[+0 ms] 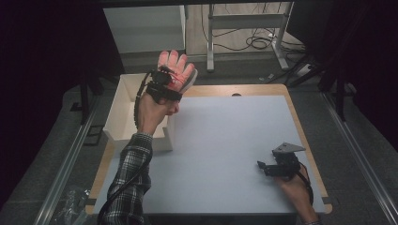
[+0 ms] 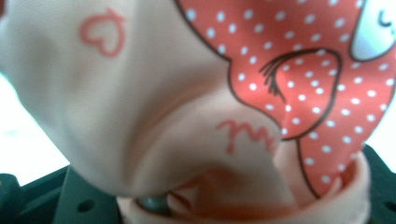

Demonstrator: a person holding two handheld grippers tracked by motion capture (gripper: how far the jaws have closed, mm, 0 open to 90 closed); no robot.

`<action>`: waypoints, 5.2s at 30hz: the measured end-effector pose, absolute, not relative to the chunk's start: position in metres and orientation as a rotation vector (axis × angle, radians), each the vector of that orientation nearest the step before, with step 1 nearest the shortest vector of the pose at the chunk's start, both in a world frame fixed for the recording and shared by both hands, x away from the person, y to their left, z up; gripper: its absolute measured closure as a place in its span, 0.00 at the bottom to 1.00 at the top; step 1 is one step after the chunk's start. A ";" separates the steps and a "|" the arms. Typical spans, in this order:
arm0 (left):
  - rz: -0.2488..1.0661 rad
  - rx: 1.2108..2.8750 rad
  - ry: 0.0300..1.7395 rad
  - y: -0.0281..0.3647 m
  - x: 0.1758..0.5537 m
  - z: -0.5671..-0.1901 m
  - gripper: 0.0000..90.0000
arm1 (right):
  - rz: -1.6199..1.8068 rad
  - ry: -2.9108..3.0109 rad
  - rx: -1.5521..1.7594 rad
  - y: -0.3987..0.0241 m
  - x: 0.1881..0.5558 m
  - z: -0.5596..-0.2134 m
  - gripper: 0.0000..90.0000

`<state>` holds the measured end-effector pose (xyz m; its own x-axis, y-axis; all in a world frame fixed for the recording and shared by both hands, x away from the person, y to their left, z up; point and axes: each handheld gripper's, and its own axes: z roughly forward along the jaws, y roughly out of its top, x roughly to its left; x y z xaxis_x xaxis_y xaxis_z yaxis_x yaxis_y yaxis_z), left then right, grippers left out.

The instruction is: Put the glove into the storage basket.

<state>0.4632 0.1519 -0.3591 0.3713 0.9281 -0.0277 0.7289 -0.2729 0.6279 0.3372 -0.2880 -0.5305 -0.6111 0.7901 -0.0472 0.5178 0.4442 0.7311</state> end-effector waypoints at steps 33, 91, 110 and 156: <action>0.367 2.024 1.732 0.216 0.483 -0.452 0.39 | 0.975 2.317 1.106 -0.288 0.337 -0.531 0.23; 0.225 2.096 1.698 0.214 0.487 -0.465 0.05 | 0.975 2.317 1.106 -0.288 0.337 -0.531 0.23; 0.342 2.047 1.575 0.224 0.467 -0.456 0.05 | 0.974 2.317 1.106 -0.288 0.337 -0.531 0.23; 0.483 2.012 1.305 0.230 0.396 -0.433 0.03 | 0.970 2.318 1.105 -0.288 0.337 -0.530 0.23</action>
<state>0.3959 0.2305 -0.4335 0.4277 0.9023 -0.0547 0.6493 -0.2646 0.7131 0.3369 -0.2880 -0.5305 -0.6111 0.7898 -0.0525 0.5170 0.4484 0.7291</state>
